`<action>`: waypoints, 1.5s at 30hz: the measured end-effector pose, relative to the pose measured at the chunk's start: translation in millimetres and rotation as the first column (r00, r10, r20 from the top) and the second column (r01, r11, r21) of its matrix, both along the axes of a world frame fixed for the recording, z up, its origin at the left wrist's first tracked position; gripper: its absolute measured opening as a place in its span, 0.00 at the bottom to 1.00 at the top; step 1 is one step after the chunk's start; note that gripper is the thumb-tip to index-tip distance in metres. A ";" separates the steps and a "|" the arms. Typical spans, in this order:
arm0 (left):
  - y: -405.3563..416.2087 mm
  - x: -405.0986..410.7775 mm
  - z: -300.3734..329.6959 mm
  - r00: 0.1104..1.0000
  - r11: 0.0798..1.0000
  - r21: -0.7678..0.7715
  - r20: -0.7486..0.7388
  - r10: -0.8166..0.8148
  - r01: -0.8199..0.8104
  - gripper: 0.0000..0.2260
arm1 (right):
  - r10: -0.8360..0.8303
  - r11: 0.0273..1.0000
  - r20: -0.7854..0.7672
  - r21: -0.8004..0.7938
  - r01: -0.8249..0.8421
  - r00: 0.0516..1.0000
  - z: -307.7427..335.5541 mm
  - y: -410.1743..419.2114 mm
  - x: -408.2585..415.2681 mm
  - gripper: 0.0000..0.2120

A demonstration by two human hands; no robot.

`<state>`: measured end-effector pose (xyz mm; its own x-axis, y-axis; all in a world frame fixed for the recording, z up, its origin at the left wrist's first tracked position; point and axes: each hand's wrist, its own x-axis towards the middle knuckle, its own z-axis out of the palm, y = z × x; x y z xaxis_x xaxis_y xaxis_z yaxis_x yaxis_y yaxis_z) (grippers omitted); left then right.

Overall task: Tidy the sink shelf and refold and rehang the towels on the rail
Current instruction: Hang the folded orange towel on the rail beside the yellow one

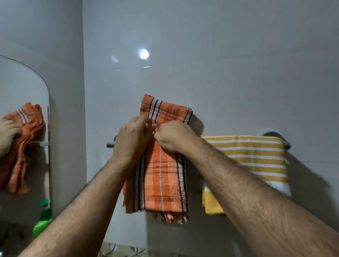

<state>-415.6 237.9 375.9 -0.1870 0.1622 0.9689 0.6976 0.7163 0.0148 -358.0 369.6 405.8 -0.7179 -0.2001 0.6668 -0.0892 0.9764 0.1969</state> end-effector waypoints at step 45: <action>-13.1 8.1 -89.9 0.753 0.734 0.679 0.487 -0.443 -0.007 0.33 | 0.079 0.900 -0.611 -0.295 -0.320 0.787 -117.0 -3.7 15.4 0.29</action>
<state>-407.6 224.8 286.0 -0.7797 -0.2964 0.5515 0.5105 0.2090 0.8341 -342.6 365.8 288.8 -0.1497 0.0482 0.9876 -0.2787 0.9562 -0.0889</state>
